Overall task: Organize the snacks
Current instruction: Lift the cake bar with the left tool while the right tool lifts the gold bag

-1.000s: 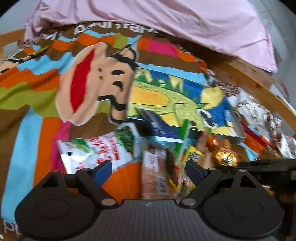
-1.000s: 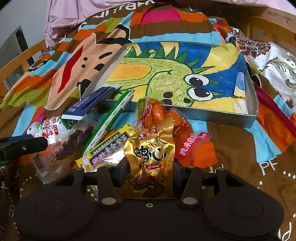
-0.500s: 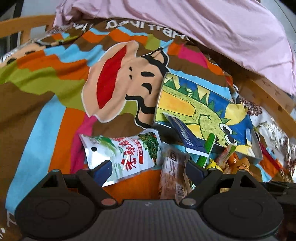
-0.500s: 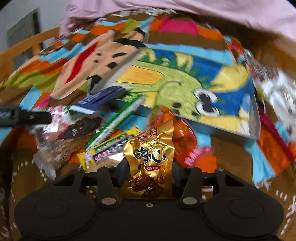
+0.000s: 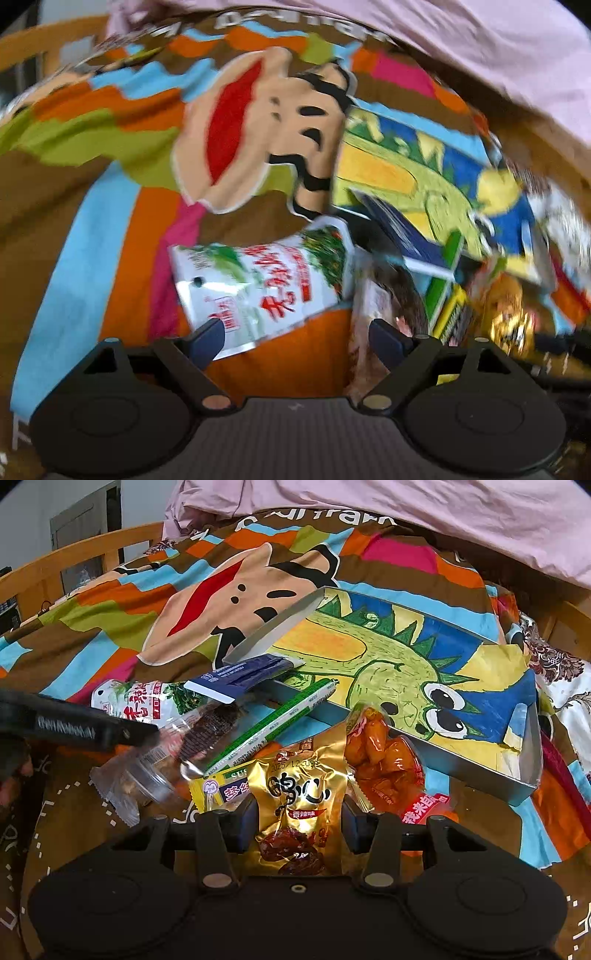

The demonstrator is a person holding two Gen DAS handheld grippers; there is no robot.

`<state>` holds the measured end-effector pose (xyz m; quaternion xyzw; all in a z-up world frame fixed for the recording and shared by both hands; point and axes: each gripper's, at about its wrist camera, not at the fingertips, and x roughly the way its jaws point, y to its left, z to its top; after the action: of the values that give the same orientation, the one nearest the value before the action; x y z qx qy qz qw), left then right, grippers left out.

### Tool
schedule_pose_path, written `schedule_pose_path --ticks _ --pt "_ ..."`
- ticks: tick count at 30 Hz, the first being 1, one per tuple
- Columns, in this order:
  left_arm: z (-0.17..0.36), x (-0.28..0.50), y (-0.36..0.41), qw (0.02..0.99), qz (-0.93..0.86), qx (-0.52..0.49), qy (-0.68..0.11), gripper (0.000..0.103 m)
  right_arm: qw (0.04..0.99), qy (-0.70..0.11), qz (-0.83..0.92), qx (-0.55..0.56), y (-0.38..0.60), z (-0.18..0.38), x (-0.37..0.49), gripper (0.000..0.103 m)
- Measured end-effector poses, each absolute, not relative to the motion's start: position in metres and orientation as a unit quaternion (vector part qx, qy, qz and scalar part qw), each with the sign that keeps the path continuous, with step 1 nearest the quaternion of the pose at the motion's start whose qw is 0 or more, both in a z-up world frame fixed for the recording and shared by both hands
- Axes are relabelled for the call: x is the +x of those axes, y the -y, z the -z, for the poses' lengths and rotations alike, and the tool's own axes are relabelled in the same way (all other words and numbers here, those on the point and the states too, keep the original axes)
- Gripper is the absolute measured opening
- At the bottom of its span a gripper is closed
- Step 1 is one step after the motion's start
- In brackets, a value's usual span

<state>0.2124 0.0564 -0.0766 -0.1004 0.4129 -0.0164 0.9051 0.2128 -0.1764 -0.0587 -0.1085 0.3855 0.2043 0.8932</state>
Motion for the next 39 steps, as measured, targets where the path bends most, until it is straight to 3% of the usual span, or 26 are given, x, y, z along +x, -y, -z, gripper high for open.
schedule_pose_path --ticks 14,21,28,39 --pt "0.083 0.212 -0.014 0.913 0.108 -0.005 -0.394 0.091 0.894 -0.383 -0.204 -0.111 0.178 0.061 0.213 0.049" --pt "0.085 0.210 -0.002 0.917 0.122 0.047 -0.377 0.092 0.897 -0.371 -0.200 -0.134 0.176 0.062 0.212 0.058" --pt "0.083 0.208 -0.002 0.911 0.138 0.043 -0.385 0.076 0.895 -0.378 -0.201 -0.122 0.180 0.063 0.213 0.058" --pt "0.079 0.201 -0.010 0.890 0.126 0.057 -0.435 0.076 0.895 -0.379 -0.200 -0.121 0.181 0.064 0.213 0.058"
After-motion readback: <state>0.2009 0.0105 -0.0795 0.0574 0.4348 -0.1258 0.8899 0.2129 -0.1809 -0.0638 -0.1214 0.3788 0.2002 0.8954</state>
